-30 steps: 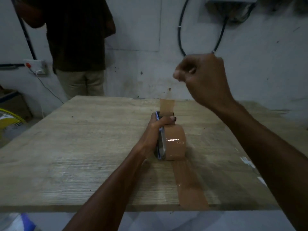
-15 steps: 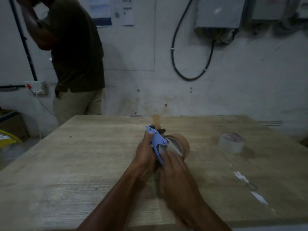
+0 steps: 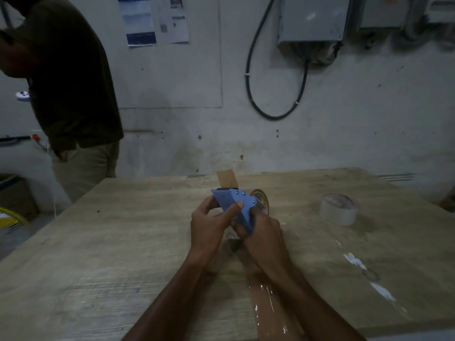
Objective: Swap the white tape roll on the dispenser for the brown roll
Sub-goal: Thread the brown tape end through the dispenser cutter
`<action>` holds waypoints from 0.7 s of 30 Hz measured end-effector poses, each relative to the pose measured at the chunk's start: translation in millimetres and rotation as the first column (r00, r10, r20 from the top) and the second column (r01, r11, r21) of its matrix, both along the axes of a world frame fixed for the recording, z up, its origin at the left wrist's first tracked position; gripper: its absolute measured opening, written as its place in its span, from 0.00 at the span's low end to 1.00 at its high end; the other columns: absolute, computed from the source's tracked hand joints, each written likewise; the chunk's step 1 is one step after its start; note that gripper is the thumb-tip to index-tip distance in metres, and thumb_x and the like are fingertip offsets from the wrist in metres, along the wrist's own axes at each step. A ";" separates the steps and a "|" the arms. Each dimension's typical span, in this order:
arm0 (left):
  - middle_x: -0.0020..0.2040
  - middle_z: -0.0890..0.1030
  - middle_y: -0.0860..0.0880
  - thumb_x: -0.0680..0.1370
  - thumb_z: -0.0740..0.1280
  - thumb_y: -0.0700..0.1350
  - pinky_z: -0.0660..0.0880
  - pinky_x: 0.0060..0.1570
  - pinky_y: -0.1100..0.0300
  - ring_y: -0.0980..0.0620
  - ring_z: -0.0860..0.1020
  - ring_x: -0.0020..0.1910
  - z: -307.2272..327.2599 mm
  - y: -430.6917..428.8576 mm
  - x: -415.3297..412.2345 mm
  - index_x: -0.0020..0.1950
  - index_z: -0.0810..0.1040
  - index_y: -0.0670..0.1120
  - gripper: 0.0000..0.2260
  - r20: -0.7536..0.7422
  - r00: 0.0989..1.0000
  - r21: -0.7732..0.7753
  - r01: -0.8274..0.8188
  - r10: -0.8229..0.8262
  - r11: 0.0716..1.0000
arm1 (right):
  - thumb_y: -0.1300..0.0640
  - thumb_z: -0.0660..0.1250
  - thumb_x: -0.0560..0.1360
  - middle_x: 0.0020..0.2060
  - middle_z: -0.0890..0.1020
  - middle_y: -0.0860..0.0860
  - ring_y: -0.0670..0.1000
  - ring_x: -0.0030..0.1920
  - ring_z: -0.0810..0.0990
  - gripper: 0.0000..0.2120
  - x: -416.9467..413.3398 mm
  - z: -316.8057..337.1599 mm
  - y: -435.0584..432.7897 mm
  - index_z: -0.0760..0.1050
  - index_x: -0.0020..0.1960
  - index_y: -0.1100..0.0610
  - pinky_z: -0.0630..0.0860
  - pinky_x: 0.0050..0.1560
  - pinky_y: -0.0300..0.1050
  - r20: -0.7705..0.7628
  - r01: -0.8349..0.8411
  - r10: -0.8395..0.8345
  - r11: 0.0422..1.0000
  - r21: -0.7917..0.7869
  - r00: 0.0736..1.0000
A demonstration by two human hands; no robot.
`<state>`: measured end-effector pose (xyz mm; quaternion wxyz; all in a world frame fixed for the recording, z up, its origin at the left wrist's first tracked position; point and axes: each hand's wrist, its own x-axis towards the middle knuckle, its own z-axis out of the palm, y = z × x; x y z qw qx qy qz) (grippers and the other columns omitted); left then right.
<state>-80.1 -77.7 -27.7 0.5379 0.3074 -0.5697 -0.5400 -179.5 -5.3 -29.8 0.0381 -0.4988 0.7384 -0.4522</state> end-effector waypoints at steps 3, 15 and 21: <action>0.57 0.84 0.50 0.59 0.81 0.60 0.84 0.50 0.48 0.57 0.84 0.49 3.1 2.7 -1.0 0.64 0.79 0.48 0.37 0.094 0.994 -0.062 -0.047 0.053 0.997 | 0.48 0.73 0.74 0.50 0.84 0.48 0.43 0.45 0.81 0.18 -6.9 -6.8 -2.4 0.77 0.61 0.54 0.76 0.42 0.30 0.111 -0.097 0.110 0.989 -0.112 0.988; 0.44 0.85 0.52 0.65 0.76 0.59 0.82 0.34 0.58 0.54 0.84 0.39 12.4 10.9 5.0 0.55 0.79 0.48 0.23 0.080 0.967 -0.274 -0.212 0.242 0.938 | 0.51 0.72 0.75 0.51 0.86 0.51 0.50 0.50 0.85 0.14 -12.2 -6.4 -4.6 0.79 0.57 0.57 0.83 0.51 0.57 0.473 -0.233 0.347 0.930 -0.283 0.810; 0.46 0.86 0.49 0.80 0.67 0.48 0.78 0.41 0.53 0.48 0.82 0.42 12.9 2.5 8.1 0.52 0.85 0.47 0.09 -0.058 0.992 -0.230 -0.124 0.114 0.965 | 0.46 0.69 0.70 0.44 0.86 0.55 0.52 0.43 0.85 0.16 -13.8 -0.2 4.4 0.82 0.50 0.56 0.80 0.42 0.50 0.571 -0.152 0.377 0.903 -0.403 0.729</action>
